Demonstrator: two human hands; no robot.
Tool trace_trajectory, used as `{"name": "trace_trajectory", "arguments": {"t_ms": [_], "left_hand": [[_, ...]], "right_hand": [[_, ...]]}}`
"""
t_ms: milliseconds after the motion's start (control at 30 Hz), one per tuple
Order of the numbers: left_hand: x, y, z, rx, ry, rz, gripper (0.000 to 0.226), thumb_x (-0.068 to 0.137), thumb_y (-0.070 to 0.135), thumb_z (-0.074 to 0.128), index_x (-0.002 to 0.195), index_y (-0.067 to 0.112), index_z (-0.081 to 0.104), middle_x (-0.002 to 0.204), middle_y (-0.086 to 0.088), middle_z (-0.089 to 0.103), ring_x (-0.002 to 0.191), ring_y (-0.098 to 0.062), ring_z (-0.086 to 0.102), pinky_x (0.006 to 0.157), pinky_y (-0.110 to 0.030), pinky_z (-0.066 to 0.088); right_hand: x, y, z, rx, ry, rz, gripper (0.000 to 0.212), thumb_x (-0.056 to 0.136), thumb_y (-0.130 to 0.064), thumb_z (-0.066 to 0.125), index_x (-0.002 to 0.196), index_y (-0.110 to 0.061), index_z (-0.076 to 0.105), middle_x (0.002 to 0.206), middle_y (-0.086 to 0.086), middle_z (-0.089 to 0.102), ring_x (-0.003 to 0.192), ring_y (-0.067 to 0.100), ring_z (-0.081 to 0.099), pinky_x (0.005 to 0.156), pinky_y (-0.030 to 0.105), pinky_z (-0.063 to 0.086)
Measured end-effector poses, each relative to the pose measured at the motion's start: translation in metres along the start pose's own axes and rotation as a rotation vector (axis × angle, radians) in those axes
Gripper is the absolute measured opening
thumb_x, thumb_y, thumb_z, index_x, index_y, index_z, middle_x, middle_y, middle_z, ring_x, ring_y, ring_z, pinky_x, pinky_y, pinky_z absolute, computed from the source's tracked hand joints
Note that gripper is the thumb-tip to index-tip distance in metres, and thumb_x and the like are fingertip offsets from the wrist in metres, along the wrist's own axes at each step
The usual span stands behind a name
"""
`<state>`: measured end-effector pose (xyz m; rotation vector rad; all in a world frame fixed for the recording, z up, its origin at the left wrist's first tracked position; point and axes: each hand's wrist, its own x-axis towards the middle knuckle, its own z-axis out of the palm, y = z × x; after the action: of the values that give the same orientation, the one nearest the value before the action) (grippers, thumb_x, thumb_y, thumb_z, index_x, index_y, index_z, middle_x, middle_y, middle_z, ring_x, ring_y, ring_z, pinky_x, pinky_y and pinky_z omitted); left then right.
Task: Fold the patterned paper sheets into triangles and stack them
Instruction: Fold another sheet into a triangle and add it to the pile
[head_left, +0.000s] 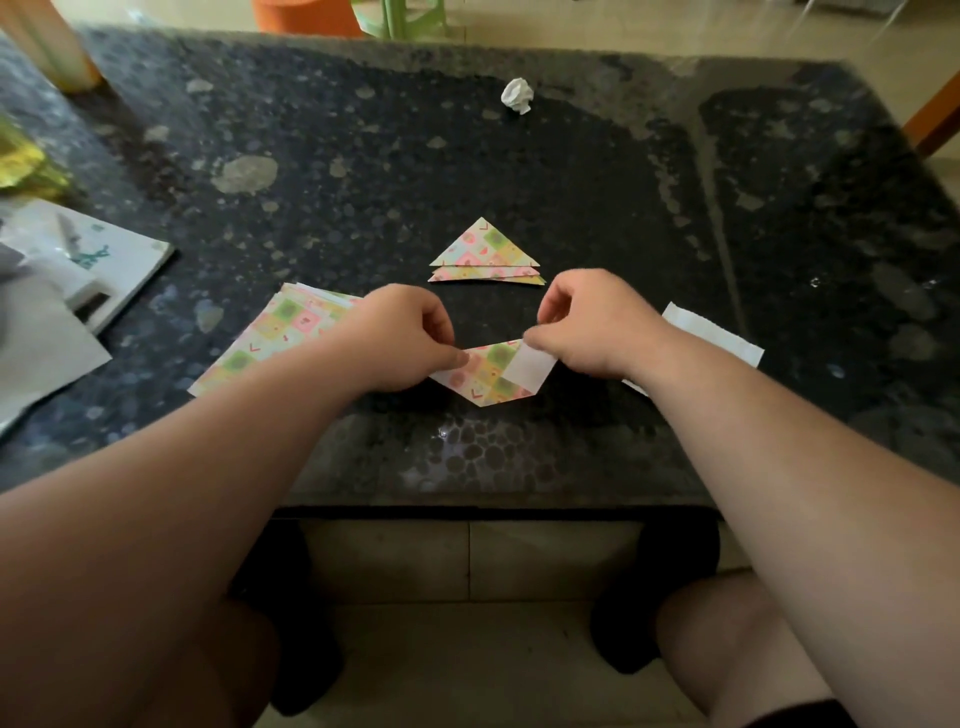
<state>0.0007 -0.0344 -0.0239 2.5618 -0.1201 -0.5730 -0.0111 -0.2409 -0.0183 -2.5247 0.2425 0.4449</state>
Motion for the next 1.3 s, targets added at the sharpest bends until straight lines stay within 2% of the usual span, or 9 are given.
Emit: {"name": "trace_trajectory", "arguments": {"t_ms": [100,267,400,467,633,767,900,1100,1300], "left_hand": [[0.0,-0.002,0.008,0.098,-0.024,0.071,0.035,0.079,0.033,0.084,0.107,0.029,0.064,0.111,0.009,0.061,0.096,-0.014,0.06,0.081,-0.029,0.05],[0.004,-0.002,0.009,0.11,-0.065,0.051,0.047,0.076,0.034,0.087,0.115,0.03,0.061,0.092,0.013,0.057,0.089,-0.015,0.058,0.074,-0.029,0.044],[0.004,0.0,0.01,0.117,-0.083,0.056,0.017,0.084,0.041,0.079,0.084,0.029,0.067,0.077,0.011,0.062,0.071,-0.011,0.059,0.06,-0.028,0.042],[0.003,0.002,0.008,0.063,-0.087,0.063,0.023,0.088,0.045,0.075,0.073,0.028,0.07,0.066,0.01,0.061,0.062,-0.009,0.056,0.055,-0.026,0.039],[0.0,0.002,-0.004,-0.215,-0.123,-0.031,0.023,0.086,0.043,0.079,0.072,0.024,0.076,0.06,0.008,0.06,0.057,-0.008,0.052,0.053,-0.023,0.039],[-0.008,-0.004,-0.006,-0.457,-0.418,-0.135,0.01,0.087,0.016,0.079,0.084,0.008,0.073,0.063,-0.003,0.066,0.054,-0.01,0.057,0.048,-0.021,0.042],[-0.012,-0.001,-0.003,-0.582,-0.49,-0.152,0.02,0.087,0.013,0.077,0.101,0.002,0.069,0.08,-0.008,0.07,0.061,-0.013,0.062,0.049,-0.021,0.043],[-0.009,0.006,-0.004,-1.03,-0.347,-0.212,0.007,0.092,0.004,0.069,0.095,0.003,0.062,0.082,-0.018,0.074,0.062,-0.021,0.072,0.05,-0.026,0.058],[-0.009,0.007,0.001,-1.149,-0.355,-0.263,0.004,0.099,0.0,0.059,0.095,0.001,0.061,0.096,-0.023,0.075,0.079,-0.029,0.077,0.057,-0.03,0.062]], "right_hand": [[-0.004,-0.006,0.008,-0.143,-0.075,-0.034,0.042,0.079,-0.048,0.081,0.111,-0.029,0.062,0.106,-0.009,0.062,0.097,0.013,0.062,0.084,0.037,0.058],[-0.013,-0.018,0.016,-0.262,-0.144,0.01,0.069,0.067,-0.054,0.089,0.122,-0.031,0.054,0.113,-0.007,0.057,0.1,0.018,0.059,0.084,0.039,0.056],[-0.011,-0.017,0.018,-0.159,-0.205,0.028,0.059,0.07,-0.044,0.091,0.113,-0.029,0.053,0.104,-0.008,0.056,0.091,0.013,0.056,0.078,0.035,0.053],[-0.008,-0.012,0.018,-0.065,-0.184,-0.012,0.05,0.073,-0.036,0.09,0.109,-0.032,0.056,0.104,-0.01,0.058,0.088,0.008,0.056,0.072,0.029,0.05],[-0.005,-0.001,0.007,0.384,-0.117,-0.022,0.045,0.079,-0.009,0.086,0.114,-0.026,0.063,0.103,-0.003,0.07,0.09,0.012,0.069,0.066,0.025,0.057],[-0.005,0.001,0.002,0.827,-0.224,0.05,0.048,0.086,0.008,0.074,0.125,-0.015,0.057,0.105,0.018,0.076,0.091,0.024,0.078,0.069,0.034,0.064],[-0.006,0.002,0.005,0.833,-0.279,0.039,0.048,0.087,0.007,0.074,0.124,-0.018,0.059,0.109,0.019,0.074,0.093,0.027,0.077,0.074,0.037,0.063],[-0.007,0.002,0.004,0.859,-0.305,0.024,0.04,0.086,0.002,0.077,0.119,-0.016,0.062,0.101,0.015,0.077,0.093,0.027,0.077,0.08,0.041,0.063],[-0.004,0.007,0.006,0.754,-0.301,0.087,0.004,0.09,-0.009,0.076,0.09,-0.01,0.072,0.088,0.012,0.079,0.078,0.019,0.072,0.072,0.031,0.056]]}}
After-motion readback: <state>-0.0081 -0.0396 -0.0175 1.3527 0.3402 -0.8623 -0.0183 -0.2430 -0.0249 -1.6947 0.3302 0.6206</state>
